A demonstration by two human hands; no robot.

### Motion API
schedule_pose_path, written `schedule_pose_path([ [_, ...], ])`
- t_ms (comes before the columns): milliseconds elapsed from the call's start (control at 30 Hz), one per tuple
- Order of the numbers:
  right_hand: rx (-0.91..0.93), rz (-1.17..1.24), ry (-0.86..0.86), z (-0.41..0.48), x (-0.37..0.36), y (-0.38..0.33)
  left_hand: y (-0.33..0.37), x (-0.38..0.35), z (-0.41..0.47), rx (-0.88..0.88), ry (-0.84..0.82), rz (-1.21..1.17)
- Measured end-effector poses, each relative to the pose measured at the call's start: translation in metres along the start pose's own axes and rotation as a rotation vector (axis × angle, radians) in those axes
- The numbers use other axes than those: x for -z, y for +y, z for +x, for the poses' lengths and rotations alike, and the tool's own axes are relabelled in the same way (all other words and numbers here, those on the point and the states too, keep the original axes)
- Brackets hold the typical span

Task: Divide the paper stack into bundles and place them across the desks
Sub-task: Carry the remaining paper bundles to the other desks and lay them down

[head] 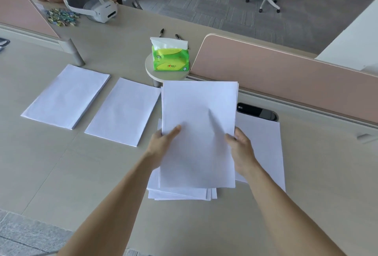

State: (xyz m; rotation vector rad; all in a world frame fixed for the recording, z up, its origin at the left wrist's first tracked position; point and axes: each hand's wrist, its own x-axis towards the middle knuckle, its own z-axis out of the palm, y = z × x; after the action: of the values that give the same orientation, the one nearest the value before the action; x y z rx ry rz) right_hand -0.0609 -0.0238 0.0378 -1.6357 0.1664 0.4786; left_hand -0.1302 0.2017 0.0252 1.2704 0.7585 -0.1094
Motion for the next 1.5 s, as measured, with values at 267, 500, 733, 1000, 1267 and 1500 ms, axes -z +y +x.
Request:
schedule_pose_path([
  [267,0.2,0.06,0.178,-0.05,0.083,-0.04,0.021,-0.097,-0.046,-0.475,-0.093,0.096],
  [500,0.368,0.01,0.286,-0.112,0.166,-0.011,-0.025,-0.167,-0.095,-0.421,-0.226,-0.075],
  [733,0.347,0.053,0.307,-0.166,0.268,0.073,-0.133,-0.25,-0.16,-0.395,-0.156,-0.109],
  [1000,0.208,0.128,0.272,-0.18,0.324,0.151,-0.215,-0.293,-0.193,-0.317,-0.107,-0.026],
  [1267,0.251,0.013,0.087,-0.194,0.363,0.144,-0.222,-0.291,-0.21,-0.453,-0.164,0.072],
  [1500,0.285,0.042,0.046,-0.187,0.362,0.13,-0.216,-0.296,-0.214,-0.532,-0.173,0.051],
])
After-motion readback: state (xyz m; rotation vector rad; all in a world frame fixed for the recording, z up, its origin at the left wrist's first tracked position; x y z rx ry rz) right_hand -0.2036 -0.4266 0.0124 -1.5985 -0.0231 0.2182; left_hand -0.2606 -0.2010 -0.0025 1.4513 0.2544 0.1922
